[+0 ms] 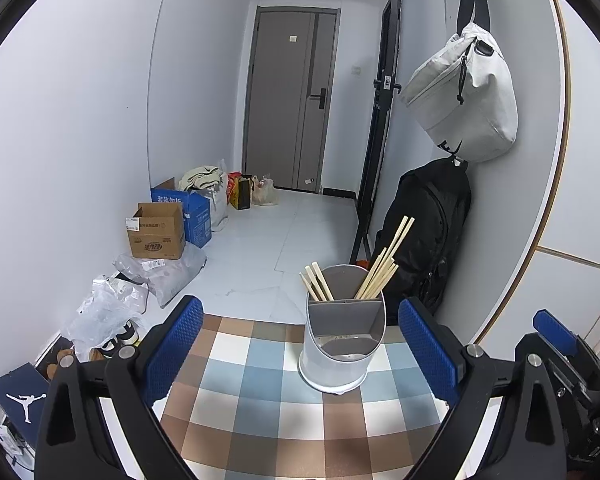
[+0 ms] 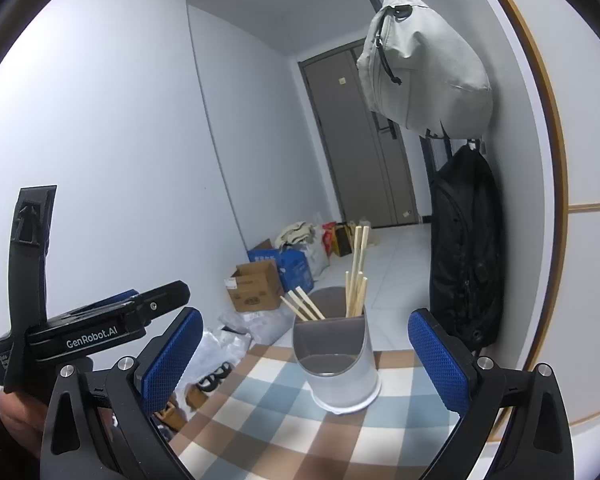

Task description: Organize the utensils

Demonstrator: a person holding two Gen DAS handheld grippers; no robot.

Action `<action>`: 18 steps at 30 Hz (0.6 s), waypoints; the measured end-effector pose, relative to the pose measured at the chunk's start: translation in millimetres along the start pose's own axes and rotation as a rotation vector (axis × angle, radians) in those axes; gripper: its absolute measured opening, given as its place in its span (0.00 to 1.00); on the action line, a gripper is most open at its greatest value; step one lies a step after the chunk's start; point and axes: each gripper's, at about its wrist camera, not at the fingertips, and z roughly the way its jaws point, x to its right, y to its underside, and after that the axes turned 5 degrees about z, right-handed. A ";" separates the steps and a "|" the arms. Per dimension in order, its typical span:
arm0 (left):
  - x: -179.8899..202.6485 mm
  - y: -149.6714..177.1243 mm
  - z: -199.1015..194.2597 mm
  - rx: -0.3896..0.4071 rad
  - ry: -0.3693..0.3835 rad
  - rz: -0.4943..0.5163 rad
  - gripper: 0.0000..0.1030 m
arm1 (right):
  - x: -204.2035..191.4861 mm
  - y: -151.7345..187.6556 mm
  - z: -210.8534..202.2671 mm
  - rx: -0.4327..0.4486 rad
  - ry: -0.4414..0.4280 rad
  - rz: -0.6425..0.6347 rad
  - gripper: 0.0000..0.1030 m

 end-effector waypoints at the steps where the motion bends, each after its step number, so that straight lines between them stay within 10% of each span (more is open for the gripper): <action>1: 0.5 0.5 0.3 0.000 0.002 0.003 0.93 | -0.2 0.1 0.0 0.000 0.000 0.000 1.00; 18: 2.0 3.5 7.0 0.005 0.018 0.019 0.93 | 0.9 1.7 8.4 -0.011 0.001 -0.001 1.00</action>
